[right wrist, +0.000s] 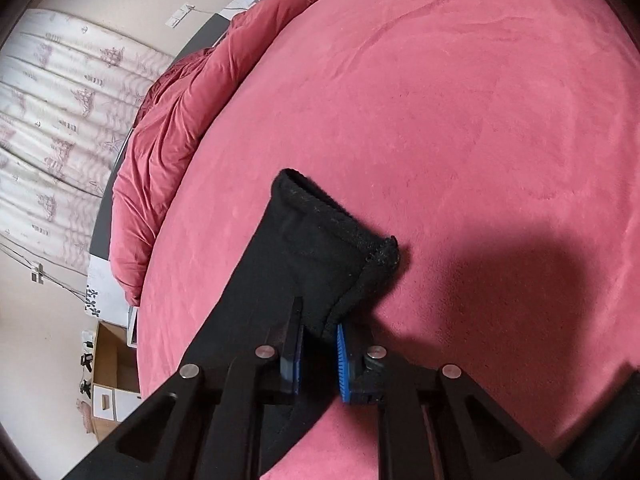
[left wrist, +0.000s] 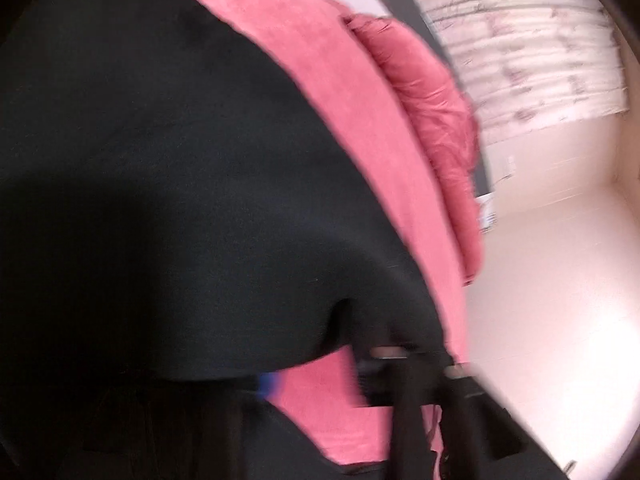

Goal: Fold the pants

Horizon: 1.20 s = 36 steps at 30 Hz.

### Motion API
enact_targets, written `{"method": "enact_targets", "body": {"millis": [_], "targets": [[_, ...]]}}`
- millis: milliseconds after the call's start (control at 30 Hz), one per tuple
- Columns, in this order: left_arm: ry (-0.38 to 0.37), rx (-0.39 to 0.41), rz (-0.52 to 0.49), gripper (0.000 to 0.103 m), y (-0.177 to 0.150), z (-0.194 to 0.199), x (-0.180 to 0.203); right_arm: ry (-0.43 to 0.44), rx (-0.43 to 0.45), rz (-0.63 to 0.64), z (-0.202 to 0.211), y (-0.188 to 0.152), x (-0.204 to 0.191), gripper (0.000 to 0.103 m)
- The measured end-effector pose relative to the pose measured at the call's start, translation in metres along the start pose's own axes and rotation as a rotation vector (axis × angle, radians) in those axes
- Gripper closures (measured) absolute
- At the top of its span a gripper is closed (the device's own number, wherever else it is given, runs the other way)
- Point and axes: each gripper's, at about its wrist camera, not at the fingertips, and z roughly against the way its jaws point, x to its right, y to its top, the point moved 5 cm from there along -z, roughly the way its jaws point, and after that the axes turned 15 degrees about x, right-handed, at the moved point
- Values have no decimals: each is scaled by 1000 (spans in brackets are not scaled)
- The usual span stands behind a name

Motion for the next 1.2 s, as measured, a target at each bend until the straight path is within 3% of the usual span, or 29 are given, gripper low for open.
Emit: {"method": "enact_targets", "body": {"millis": [100,333,500,600,633,667,733,767,967,1033,1133,1200], "targets": [[-30,-23,41,92,5,8,-3,12,57,77,21,19,-16,91],[-60,-83,-109,93,3,28,22,0,125,180,64,55,-35,92],[17,-154,-140,93,-16,27,-1,-111,75,175,61,37,9,92],[-2,-156,-122,92,-18,28,-6,-178,9,142,49,16,45,92],[-9,-159,-128,88,-16,28,-4,-192,-12,134,47,11,55,89],[-19,-164,-144,83,-14,33,-2,-194,-14,117,48,9,62,78],[-36,-163,-182,63,-8,39,4,-205,8,97,54,13,70,61],[-43,-161,-201,62,-7,45,4,-217,19,98,58,17,73,57],[-81,-131,-320,57,23,85,6,-271,62,284,83,37,50,56],[-47,-93,-360,42,43,89,4,-242,52,346,85,36,29,55],[13,-51,-378,39,72,90,-4,-185,13,432,86,20,-4,44],[78,-64,-382,37,89,84,-10,-156,-21,478,81,8,-25,41]]}}
